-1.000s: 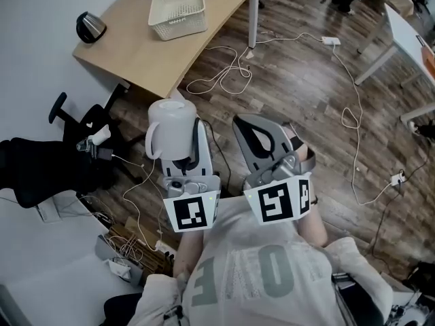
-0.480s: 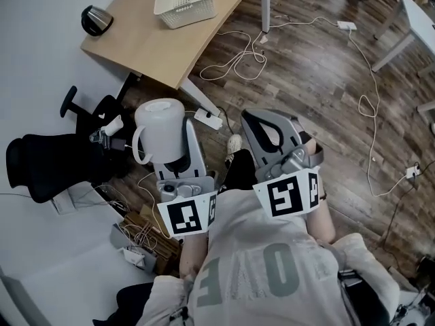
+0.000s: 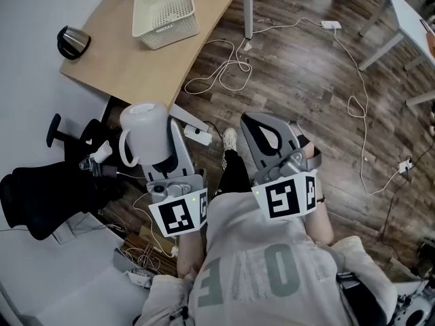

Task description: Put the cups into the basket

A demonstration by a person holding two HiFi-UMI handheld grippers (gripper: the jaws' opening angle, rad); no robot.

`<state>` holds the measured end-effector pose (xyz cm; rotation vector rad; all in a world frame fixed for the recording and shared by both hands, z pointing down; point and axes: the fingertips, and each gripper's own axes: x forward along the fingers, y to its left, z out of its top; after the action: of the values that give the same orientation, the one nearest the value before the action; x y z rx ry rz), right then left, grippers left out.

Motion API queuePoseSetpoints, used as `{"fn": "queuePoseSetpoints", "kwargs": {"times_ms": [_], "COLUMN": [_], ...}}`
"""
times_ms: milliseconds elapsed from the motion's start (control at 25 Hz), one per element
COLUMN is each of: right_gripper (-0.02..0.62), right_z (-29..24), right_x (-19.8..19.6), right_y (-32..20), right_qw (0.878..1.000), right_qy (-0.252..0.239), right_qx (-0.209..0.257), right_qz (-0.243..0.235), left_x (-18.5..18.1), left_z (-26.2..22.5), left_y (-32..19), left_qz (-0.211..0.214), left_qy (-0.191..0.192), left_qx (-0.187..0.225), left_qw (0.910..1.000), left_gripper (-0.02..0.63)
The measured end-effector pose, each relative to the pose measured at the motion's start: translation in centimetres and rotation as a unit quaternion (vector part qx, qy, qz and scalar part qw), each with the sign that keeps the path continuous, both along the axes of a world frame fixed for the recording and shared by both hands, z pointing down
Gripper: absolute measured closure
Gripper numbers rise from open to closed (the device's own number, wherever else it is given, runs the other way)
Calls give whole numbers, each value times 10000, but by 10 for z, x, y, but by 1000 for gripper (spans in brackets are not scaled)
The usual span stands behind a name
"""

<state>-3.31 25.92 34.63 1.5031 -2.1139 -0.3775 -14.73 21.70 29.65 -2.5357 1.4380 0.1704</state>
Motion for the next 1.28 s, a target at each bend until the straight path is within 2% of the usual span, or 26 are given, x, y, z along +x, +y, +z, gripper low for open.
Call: {"fn": "queuePoseSetpoints", "kwargs": {"times_ms": [280, 560, 800, 1000, 1280], "right_gripper": [597, 597, 597, 597, 597], "right_z": [-17, -36, -41, -39, -34], "right_x": [-3, -15, -27, -34, -6], "right_y": [-104, -210, -296, -347, -416], "right_qw": [9996, 9991, 9989, 9977, 9957], "right_qy": [218, 337, 152, 27, -209], "right_qx": [105, 63, 13, -152, -275], "right_qz": [-116, -269, -437, -666, -857], "left_x": [8, -4, -15, -17, 11], "left_z": [-8, -11, -5, -8, 4], "left_y": [-96, -200, -278, -328, -389], "left_qz": [102, 34, -106, -166, -337], "left_qy": [60, 196, 11, -96, -234], "left_qx": [7, -136, -142, -162, -394], "left_qw": [9999, 9997, 9998, 9997, 9984], "left_gripper": [557, 557, 557, 557, 557]}}
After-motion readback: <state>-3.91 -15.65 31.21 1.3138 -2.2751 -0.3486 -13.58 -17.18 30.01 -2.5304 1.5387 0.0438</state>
